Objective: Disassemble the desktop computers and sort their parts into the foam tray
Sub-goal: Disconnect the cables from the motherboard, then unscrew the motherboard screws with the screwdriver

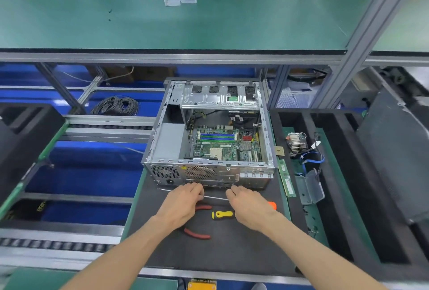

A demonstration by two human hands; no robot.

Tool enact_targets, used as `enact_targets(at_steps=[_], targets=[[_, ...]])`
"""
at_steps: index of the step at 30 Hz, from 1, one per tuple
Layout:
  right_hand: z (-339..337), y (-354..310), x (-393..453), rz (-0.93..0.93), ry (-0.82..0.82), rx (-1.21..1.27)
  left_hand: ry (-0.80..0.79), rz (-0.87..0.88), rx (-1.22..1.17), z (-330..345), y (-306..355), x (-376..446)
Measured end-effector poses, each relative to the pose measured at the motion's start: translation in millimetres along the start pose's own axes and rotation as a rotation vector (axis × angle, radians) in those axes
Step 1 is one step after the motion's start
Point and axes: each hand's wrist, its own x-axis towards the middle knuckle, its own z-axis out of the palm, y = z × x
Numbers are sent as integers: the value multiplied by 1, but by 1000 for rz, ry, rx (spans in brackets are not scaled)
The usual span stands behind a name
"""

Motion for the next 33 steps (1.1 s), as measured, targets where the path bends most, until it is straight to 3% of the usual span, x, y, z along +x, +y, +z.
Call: enact_targets(at_steps=[5, 7, 10, 14, 19, 23, 25, 30, 33], targets=[[-52, -9, 4, -123, 85, -31, 208, 64, -179, -33, 25, -8], [-79, -22, 7, -165, 179, -61, 301, 7, -281, -47, 42, -3], [-112, -20, 15, -215, 462, -130, 411, -167, -538, -72, 55, 10], [-135, -2, 33, -287, 873, -69, 481, -250, -760, -109, 60, 36], [-153, 0, 60, -56, 1161, 262, 469, -260, -1178, -136, 65, 84], [-174, 0, 83, 86, 1189, 889, 462, -235, -1419, -143, 67, 120], [-184, 6, 95, 137, 1117, 1105, 447, -212, -1520, -143, 64, 137], [-193, 28, 129, 144, 910, 905, 365, -188, -1628, -135, 41, 163], [-192, 33, 145, 111, 904, 816, 409, -255, -1405, -132, 11, 170]])
